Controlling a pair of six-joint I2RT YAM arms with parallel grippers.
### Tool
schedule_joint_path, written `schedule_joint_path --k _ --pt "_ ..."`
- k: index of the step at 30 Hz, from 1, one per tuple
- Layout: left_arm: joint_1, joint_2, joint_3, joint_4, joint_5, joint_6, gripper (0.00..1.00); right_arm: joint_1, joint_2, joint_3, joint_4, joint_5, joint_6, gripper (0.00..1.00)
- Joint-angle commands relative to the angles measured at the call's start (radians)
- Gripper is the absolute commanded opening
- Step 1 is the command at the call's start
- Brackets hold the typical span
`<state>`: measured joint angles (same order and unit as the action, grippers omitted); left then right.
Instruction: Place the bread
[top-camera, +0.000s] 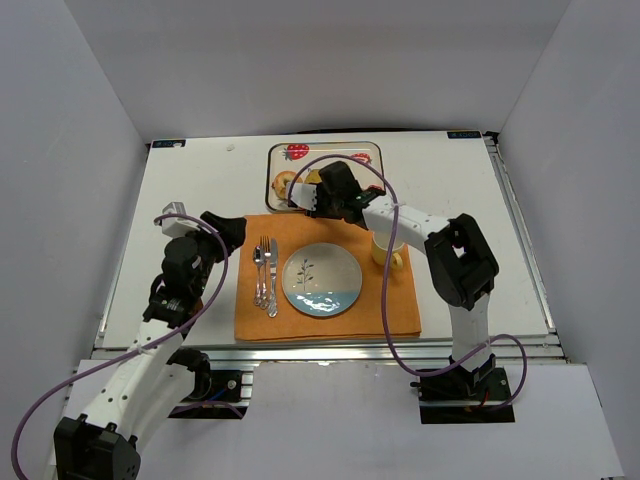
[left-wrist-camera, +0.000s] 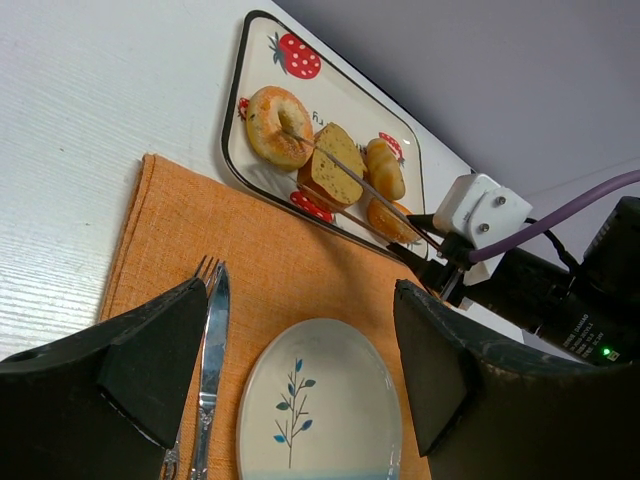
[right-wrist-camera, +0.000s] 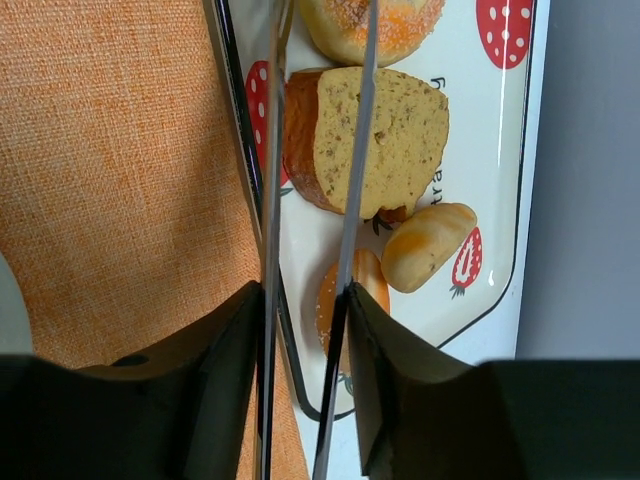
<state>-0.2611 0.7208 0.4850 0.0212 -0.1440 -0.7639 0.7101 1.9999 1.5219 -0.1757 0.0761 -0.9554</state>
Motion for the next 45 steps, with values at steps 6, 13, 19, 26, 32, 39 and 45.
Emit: schedule_joint_path --k 6,13,19,26,32,39,45 --pt "0.005 -0.023 0.006 -0.007 -0.016 0.011 0.85 0.014 0.01 0.064 -0.022 0.019 -0.005 0.21" --pt "0.005 -0.023 0.012 -0.007 -0.016 0.011 0.85 0.011 -0.048 0.061 -0.031 -0.024 0.061 0.05" --pt "0.005 -0.027 0.02 -0.014 -0.016 0.014 0.85 0.011 -0.145 0.029 -0.01 -0.07 0.122 0.01" --pt "0.003 -0.046 0.017 -0.015 -0.026 0.012 0.85 0.011 -0.354 -0.13 -0.08 -0.231 0.15 0.0" --pt "0.005 -0.047 0.009 -0.015 -0.028 0.008 0.85 0.011 -0.619 -0.356 -0.201 -0.361 0.119 0.0" --pt "0.005 -0.008 0.012 0.006 -0.011 0.008 0.85 0.011 -0.86 -0.583 -0.292 -0.412 0.095 0.0" --pt "0.005 0.014 0.01 0.033 0.006 0.0 0.85 0.011 -0.888 -0.692 -0.282 -0.38 0.093 0.05"
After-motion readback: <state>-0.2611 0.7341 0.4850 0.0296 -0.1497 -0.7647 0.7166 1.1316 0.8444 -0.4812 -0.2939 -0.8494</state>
